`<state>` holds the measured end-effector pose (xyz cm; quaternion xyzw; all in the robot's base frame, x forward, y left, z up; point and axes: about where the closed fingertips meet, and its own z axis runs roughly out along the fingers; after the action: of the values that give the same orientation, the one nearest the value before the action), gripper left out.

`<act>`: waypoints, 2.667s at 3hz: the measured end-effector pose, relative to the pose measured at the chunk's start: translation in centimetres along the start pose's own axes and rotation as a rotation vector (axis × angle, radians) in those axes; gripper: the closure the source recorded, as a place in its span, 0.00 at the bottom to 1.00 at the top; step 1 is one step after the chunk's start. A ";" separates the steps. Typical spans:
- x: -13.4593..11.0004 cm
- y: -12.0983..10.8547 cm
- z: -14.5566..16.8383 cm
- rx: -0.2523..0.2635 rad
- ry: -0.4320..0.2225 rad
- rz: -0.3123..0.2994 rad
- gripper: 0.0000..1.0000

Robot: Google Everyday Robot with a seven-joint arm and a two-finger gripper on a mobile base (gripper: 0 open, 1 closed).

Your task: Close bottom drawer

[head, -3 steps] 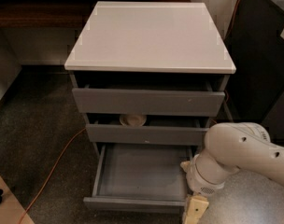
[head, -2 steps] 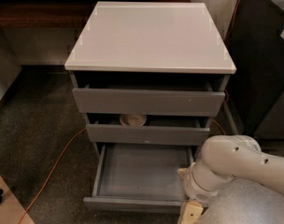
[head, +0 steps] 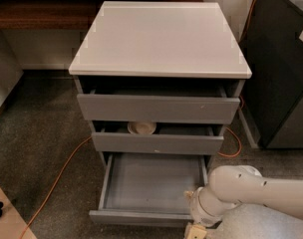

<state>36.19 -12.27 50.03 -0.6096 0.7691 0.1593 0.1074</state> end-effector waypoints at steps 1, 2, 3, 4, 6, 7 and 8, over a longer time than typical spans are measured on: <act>0.7 -0.9 3.4 0.000 -0.013 0.004 0.00; 1.6 -1.6 7.0 -0.011 -0.007 0.017 0.18; 2.6 -2.4 10.0 -0.019 0.010 0.032 0.41; 3.9 -3.5 12.8 0.000 0.042 0.043 0.65; 5.3 -4.6 14.8 0.012 0.068 0.053 1.00; 5.3 -4.6 14.8 0.011 0.068 0.053 1.00; 5.9 -5.4 16.4 0.015 0.082 0.068 1.00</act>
Offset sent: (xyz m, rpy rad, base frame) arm 0.0175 0.0136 -0.1163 0.0029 0.0333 -0.0242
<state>39.59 -12.60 32.11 -0.5880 0.7945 0.1320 0.0751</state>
